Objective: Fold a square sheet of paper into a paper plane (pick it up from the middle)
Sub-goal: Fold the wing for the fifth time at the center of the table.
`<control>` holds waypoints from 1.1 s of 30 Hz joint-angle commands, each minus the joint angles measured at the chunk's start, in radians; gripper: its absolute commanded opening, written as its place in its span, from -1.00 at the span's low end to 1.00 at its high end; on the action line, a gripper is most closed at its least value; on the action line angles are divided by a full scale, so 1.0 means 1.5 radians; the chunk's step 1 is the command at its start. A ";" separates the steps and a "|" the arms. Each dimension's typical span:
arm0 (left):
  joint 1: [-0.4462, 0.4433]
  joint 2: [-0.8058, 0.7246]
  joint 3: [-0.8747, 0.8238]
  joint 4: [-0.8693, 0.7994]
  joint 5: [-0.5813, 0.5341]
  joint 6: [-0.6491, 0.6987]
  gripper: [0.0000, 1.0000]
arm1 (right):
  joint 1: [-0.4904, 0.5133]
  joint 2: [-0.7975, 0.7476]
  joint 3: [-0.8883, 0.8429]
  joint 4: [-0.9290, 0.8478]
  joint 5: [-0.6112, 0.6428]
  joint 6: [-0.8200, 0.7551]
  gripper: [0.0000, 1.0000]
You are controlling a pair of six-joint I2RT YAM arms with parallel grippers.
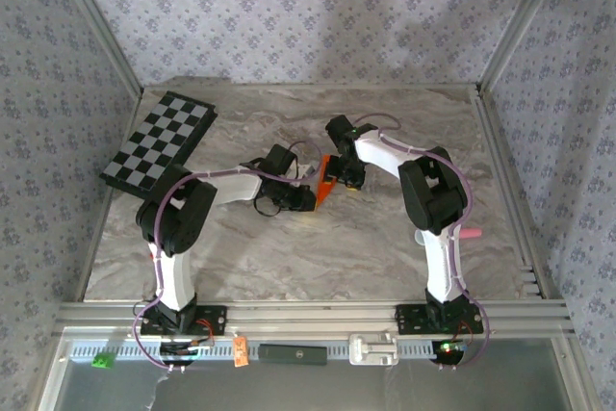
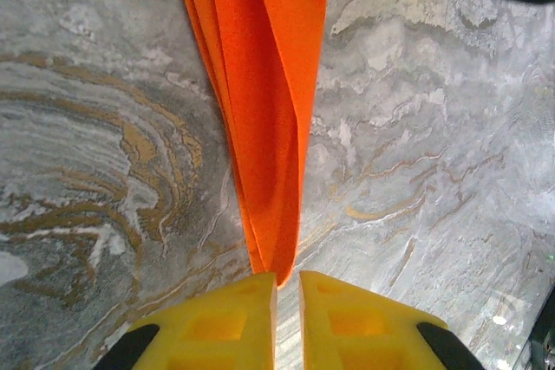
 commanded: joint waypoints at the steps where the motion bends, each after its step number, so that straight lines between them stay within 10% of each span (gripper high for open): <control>1: 0.002 -0.037 -0.004 -0.013 0.001 0.004 -0.66 | -0.001 0.086 -0.038 0.016 -0.009 0.012 0.19; 33: -0.005 0.037 0.026 0.140 -0.028 -0.030 -0.58 | -0.011 0.083 -0.042 0.024 -0.040 0.013 0.24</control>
